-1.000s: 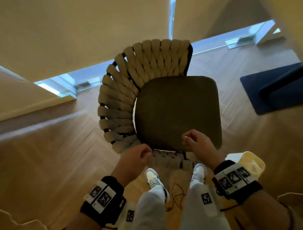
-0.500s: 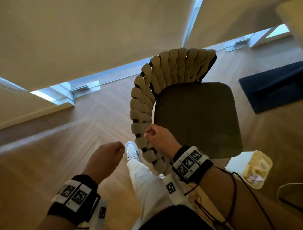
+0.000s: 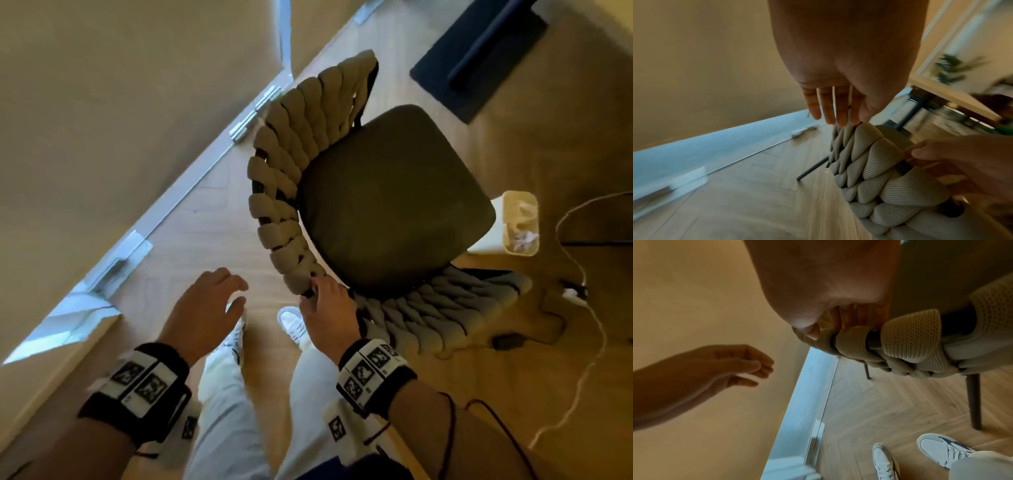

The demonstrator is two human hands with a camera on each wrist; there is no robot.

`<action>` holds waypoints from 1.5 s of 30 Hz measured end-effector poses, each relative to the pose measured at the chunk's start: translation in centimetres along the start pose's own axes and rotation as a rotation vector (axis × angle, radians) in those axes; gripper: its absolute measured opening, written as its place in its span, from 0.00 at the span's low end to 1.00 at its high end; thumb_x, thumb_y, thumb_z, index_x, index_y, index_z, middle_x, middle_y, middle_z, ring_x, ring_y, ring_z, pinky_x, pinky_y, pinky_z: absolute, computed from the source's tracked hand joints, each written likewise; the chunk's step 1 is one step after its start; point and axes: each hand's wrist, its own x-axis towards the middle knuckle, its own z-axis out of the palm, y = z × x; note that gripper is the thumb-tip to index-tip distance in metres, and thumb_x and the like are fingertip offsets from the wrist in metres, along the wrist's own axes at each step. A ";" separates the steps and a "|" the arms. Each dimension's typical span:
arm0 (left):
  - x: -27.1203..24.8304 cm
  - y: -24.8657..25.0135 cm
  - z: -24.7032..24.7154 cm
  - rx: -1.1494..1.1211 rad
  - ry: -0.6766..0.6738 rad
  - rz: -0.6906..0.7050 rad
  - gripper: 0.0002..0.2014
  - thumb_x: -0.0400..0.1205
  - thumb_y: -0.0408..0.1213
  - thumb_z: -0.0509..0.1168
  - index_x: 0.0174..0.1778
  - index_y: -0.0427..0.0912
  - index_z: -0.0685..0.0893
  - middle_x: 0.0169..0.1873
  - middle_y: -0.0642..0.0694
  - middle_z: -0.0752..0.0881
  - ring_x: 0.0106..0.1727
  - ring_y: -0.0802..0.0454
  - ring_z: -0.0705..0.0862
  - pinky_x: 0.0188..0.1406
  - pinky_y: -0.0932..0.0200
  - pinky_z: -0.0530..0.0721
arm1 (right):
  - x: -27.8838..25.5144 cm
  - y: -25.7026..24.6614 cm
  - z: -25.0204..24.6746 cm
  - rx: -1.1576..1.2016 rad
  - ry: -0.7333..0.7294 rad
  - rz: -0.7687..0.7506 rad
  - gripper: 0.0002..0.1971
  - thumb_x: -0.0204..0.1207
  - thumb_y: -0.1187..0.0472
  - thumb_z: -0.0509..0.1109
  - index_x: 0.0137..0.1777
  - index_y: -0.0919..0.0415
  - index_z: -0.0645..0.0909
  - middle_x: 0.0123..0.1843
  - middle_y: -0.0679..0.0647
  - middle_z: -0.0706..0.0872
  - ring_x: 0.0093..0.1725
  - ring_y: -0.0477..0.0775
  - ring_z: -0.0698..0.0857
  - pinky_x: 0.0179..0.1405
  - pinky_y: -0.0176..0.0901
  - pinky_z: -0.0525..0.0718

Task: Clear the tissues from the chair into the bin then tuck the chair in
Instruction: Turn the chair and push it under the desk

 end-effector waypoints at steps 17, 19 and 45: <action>14.5 0.5 0.9 0.588 -0.337 0.793 0.31 0.79 0.63 0.57 0.73 0.47 0.73 0.72 0.44 0.76 0.73 0.39 0.71 0.75 0.42 0.64 | 1.2 -1.5 5.0 -0.130 0.514 0.132 0.24 0.75 0.35 0.60 0.55 0.53 0.81 0.48 0.51 0.87 0.48 0.58 0.84 0.47 0.52 0.79; 14.8 0.6 1.0 0.575 -0.339 0.798 0.30 0.78 0.63 0.57 0.71 0.46 0.74 0.69 0.43 0.78 0.70 0.39 0.73 0.71 0.43 0.69 | 1.4 -1.2 4.7 -0.140 0.538 0.103 0.23 0.75 0.35 0.61 0.55 0.53 0.82 0.46 0.51 0.87 0.46 0.57 0.84 0.46 0.51 0.79; 34.1 18.3 1.1 0.538 -0.179 0.724 0.27 0.80 0.62 0.55 0.69 0.49 0.72 0.64 0.45 0.79 0.64 0.42 0.75 0.63 0.44 0.72 | 17.9 9.5 -18.6 -0.209 0.328 0.015 0.27 0.76 0.32 0.54 0.67 0.46 0.75 0.59 0.45 0.82 0.57 0.52 0.77 0.61 0.48 0.71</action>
